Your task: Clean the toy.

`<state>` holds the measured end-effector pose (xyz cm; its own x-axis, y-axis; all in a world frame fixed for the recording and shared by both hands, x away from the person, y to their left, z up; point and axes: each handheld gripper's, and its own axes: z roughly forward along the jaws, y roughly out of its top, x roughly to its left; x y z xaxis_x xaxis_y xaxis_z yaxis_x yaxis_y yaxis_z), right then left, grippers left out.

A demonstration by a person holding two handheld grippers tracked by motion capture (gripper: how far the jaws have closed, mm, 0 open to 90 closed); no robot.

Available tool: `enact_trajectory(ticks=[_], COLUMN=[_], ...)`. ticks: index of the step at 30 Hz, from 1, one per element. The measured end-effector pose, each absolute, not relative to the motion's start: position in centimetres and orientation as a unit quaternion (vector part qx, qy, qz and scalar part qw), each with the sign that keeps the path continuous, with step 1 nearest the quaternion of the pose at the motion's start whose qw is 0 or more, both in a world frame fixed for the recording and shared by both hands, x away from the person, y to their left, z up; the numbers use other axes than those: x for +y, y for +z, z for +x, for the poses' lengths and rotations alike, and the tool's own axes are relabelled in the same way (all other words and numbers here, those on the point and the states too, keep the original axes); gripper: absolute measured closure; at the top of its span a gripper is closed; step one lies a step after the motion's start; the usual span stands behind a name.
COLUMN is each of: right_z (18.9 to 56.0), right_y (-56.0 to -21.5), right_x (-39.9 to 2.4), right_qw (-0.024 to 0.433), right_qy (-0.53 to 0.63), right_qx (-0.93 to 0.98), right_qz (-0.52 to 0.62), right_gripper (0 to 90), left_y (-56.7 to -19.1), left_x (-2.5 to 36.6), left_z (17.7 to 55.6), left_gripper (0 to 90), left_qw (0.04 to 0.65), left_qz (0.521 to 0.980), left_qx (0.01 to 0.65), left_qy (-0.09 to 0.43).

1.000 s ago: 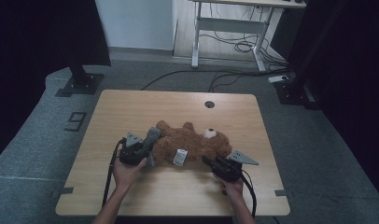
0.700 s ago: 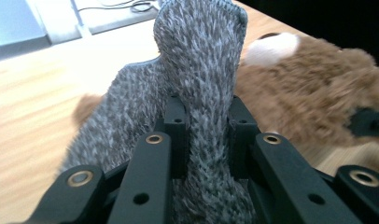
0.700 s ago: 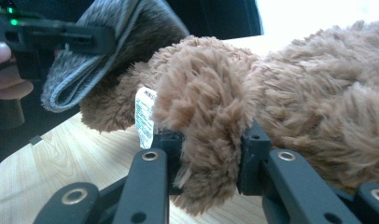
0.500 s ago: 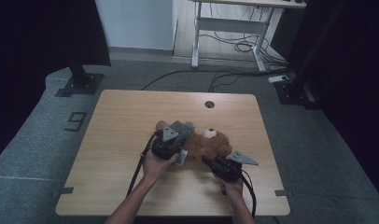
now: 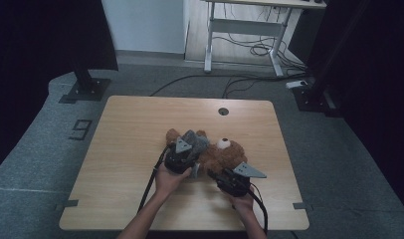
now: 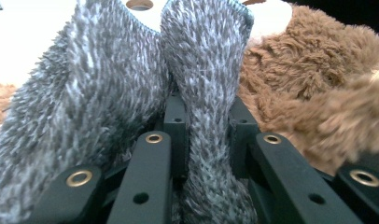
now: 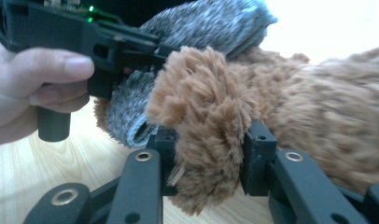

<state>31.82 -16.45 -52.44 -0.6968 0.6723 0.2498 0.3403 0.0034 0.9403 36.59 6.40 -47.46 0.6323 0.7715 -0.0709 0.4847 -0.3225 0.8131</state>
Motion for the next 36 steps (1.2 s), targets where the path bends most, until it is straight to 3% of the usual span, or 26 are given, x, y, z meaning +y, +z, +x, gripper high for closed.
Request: enact_trajectory(ticks=[4,5,6,8,12,15,19,24,25,26,27,28,31,36], right_z=[31.7,31.4,31.4,31.1,31.0,31.5,33.2,34.7,34.9,34.9,34.9,34.9,34.7,34.7], right_y=[-52.6,-52.2,-52.2,-50.6,-49.4,-49.6,-50.9,-52.1,-52.3,-52.3,-52.4,-52.4,-52.5,-52.6], right_x=[-15.7,-15.8,-15.8,-17.4,-20.4,-23.2,-23.4,-22.7,-22.5,-22.5,-22.5,-22.5,-22.4,-22.3], right_qw=[0.138,0.131,0.131,0.124,0.141,0.201,0.209,0.195,0.184,0.184,0.172,0.172,0.175,0.180], right_qy=[0.597,0.597,0.597,0.603,0.618,0.588,0.546,0.526,0.530,0.530,0.534,0.534,0.527,0.526], right_qx=[0.708,0.717,0.717,0.711,0.682,0.662,0.661,0.675,0.677,0.677,0.680,0.680,0.688,0.689], right_qz=[0.350,0.336,0.336,0.340,0.363,0.420,0.470,0.479,0.475,0.475,0.471,0.471,0.466,0.465], right_gripper=[58.0,42.9,42.9,26.5,23.4,17.7,11.5,10.1,15.7,15.7,29.7,29.7,43.9,48.1], left_y=[-47.5,-47.6,-47.6,-47.7,-47.8,-47.8,-47.8,-47.9,-48.0,-48.0,-48.0,-47.9,-46.3,-43.7], left_x=[6.4,6.4,6.4,6.4,6.5,6.6,6.6,6.8,7.0,7.0,7.1,7.1,7.0,6.2], left_z=[36.6,36.5,36.5,36.3,36.2,36.2,36.1,35.8,35.5,35.5,35.4,35.4,34.7,34.9], left_gripper=[74.8,74.8,74.8,74.8,74.8,74.8,74.8,74.7,74.7,74.8,74.7,74.7,75.3,75.3], left_qw=[0.429,0.429,0.429,0.430,0.431,0.433,0.433,0.438,0.442,0.442,0.444,0.444,0.451,0.470], left_qz=[0.795,0.796,0.796,0.794,0.795,0.794,0.794,0.792,0.790,0.790,0.789,0.789,0.788,0.783], left_qx=[0.394,0.392,0.392,0.392,0.390,0.391,0.391,0.393,0.393,0.393,0.394,0.394,0.379,0.369], left_qy=[0.169,0.171,0.171,0.174,0.173,0.173,0.173,0.163,0.160,0.160,0.158,0.156,0.179,0.173])
